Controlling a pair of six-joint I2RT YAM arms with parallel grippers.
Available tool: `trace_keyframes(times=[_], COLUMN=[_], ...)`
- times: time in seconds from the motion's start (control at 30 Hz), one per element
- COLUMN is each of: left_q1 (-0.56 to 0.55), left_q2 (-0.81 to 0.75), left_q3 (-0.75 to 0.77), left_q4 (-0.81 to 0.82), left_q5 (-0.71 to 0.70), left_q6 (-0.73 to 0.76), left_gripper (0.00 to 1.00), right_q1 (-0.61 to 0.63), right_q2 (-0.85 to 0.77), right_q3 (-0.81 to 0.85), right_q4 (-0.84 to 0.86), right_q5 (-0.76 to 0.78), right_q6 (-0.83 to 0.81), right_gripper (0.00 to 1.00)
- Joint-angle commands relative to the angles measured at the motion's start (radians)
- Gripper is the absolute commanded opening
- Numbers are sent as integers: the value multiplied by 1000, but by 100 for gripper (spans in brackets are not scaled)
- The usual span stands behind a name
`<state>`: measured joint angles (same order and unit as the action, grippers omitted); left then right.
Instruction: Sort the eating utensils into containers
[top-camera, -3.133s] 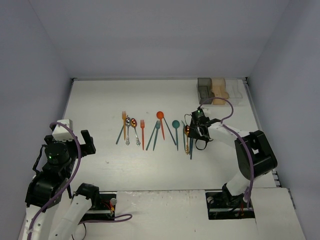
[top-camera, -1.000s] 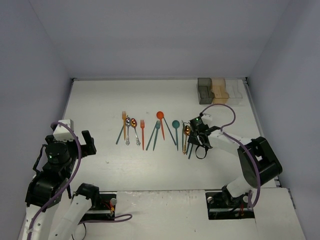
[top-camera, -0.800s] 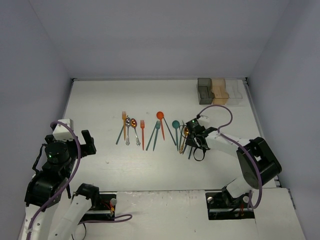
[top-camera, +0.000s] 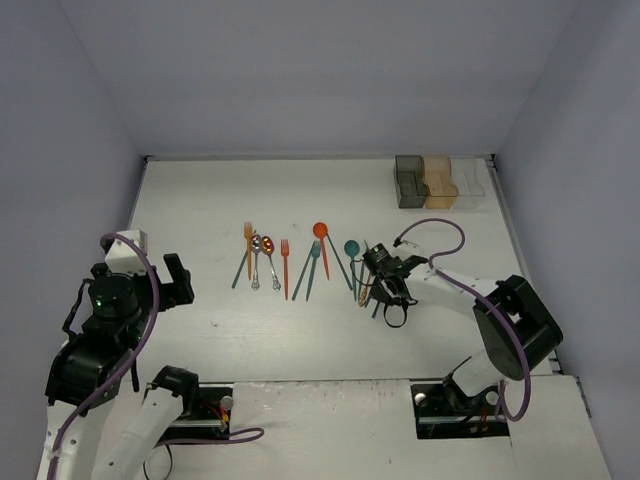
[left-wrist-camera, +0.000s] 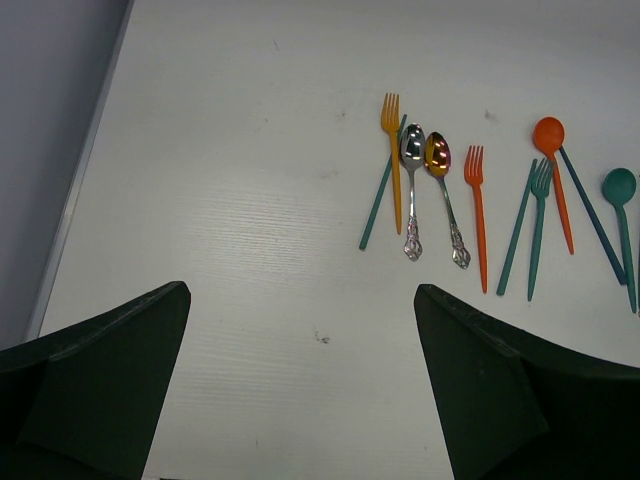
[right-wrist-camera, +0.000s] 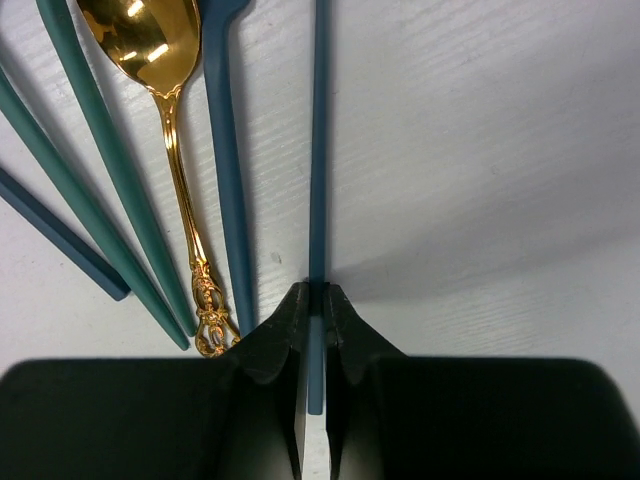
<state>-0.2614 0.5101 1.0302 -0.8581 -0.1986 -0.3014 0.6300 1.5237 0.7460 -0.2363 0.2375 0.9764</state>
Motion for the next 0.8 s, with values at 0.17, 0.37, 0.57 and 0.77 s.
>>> trace_keyframes(times=[0.17,0.37,0.57,0.77], left_q1=[-13,-13,-13,-13], left_q2=[57,72,118,153], left_q3=[49,63,98,136], left_q4=[54,69,69,64], left_q5=[-4,-1,-22,-15], left_q6=[-21,-28,-5,16], left_gripper=[94,94,94,94], right_q1=[18,-28,-184,-326], right_q2=[-11,-76,-13,166], right_q3=[-17,175,444,760], right_q4=[-263,-339,-328,-271], right_q5=[2,173,239,189], right_q6=[37,-106,-418,-769], right_gripper=[0,0,0,0])
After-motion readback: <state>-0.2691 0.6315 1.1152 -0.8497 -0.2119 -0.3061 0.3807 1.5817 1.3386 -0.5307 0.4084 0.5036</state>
